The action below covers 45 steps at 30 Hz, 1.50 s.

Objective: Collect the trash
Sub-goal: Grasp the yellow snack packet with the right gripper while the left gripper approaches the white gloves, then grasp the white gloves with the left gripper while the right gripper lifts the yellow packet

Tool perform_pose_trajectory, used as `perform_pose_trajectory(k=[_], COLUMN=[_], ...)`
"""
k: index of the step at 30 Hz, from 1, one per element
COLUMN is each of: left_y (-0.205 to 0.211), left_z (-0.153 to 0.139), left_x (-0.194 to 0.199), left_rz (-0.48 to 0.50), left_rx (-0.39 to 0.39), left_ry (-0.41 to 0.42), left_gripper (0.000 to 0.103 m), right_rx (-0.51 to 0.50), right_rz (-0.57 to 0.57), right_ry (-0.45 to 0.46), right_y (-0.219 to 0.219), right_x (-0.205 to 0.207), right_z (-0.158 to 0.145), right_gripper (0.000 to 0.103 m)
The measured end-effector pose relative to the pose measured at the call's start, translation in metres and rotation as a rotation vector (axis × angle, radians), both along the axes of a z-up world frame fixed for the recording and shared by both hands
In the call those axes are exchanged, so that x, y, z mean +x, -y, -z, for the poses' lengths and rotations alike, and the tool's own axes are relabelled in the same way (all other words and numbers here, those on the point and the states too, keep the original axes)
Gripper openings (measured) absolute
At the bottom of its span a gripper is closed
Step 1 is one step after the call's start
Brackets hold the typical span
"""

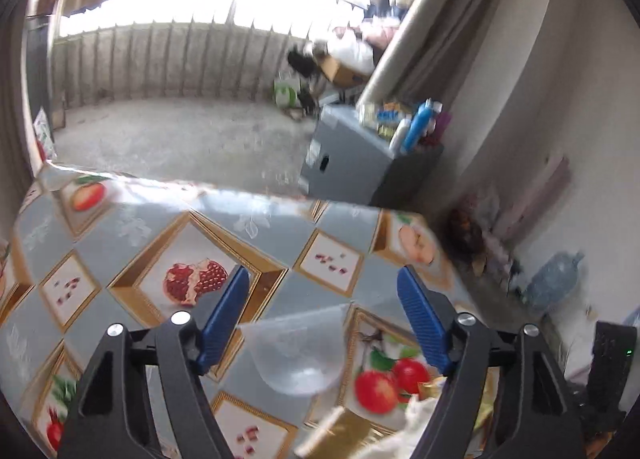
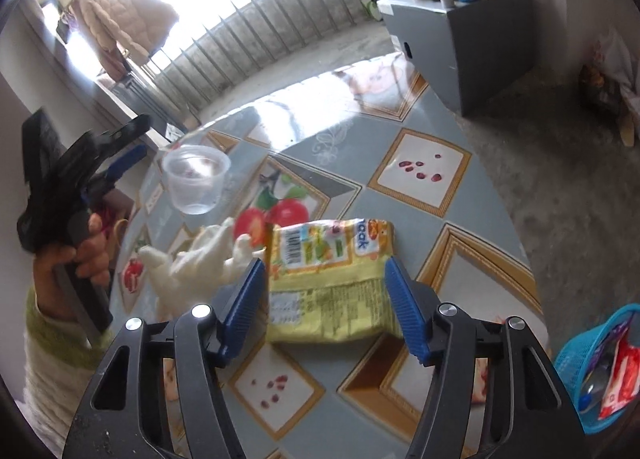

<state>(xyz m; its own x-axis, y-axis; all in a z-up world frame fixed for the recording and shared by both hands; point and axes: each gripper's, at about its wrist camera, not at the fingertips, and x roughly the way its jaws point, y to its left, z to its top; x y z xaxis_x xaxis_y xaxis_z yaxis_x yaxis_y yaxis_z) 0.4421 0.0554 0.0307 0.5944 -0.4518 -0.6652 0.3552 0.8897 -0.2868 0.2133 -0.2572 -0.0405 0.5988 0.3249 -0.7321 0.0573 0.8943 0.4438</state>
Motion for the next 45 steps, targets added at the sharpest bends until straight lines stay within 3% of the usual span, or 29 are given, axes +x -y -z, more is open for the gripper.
perform_pose_trajectory(k=[3,7,11,15,17,23,28,34,36,39,42,45], left_y=[0.009,0.005,-0.003,0.0,0.006,0.005,0.003,0.0,-0.003,-0.019,-0.034,-0.046], left_z=[0.026,0.042,0.045,0.048,0.052,0.06,0.062,0.06,0.054,0.036,0.019,0.012], left_x=[0.02,0.004,-0.029,-0.068,-0.096,-0.182,-0.237,-0.269,-0.275,-0.289,-0.312,-0.332], left_rz=[0.051,0.085,0.109,0.111,0.105,0.074,0.082,0.06,0.036,0.025,0.023,0.03], left_rx=[0.056,0.067,-0.009,-0.098,-0.086,-0.18,-0.215,-0.225,-0.215,-0.26,-0.275,-0.291], left_ry=[-0.111,-0.203,-0.225,-0.271,-0.286,-0.32,-0.315,-0.241,-0.213,-0.151,-0.081,-0.065], left_gripper=[0.049,0.028,0.026,0.022,0.015,0.015,0.015,0.016,0.023,0.034,0.038,0.038], right_rx=[-0.007,0.011,0.033,0.034,0.021,-0.054,-0.059,-0.064,-0.044,0.017,0.054,0.072], right_rz=[-0.005,-0.035,-0.088,-0.149,-0.169,-0.223,-0.207,-0.181,-0.155,-0.122,-0.089,-0.064], right_ry=[-0.027,-0.044,-0.043,-0.043,-0.046,-0.058,-0.082,-0.063,-0.06,-0.035,-0.028,-0.048], right_y=[0.004,-0.002,-0.011,-0.03,-0.037,-0.048,-0.044,-0.042,-0.034,-0.011,0.001,0.007], right_x=[0.015,0.02,0.021,0.014,0.006,-0.062,-0.125,-0.158,-0.157,-0.175,-0.191,-0.202], right_z=[0.01,0.018,0.016,0.014,0.014,0.013,0.016,0.014,0.011,0.0,-0.007,-0.002], right_gripper=[0.053,0.042,0.031,0.03,0.029,0.029,0.029,0.031,0.031,0.033,0.035,0.036])
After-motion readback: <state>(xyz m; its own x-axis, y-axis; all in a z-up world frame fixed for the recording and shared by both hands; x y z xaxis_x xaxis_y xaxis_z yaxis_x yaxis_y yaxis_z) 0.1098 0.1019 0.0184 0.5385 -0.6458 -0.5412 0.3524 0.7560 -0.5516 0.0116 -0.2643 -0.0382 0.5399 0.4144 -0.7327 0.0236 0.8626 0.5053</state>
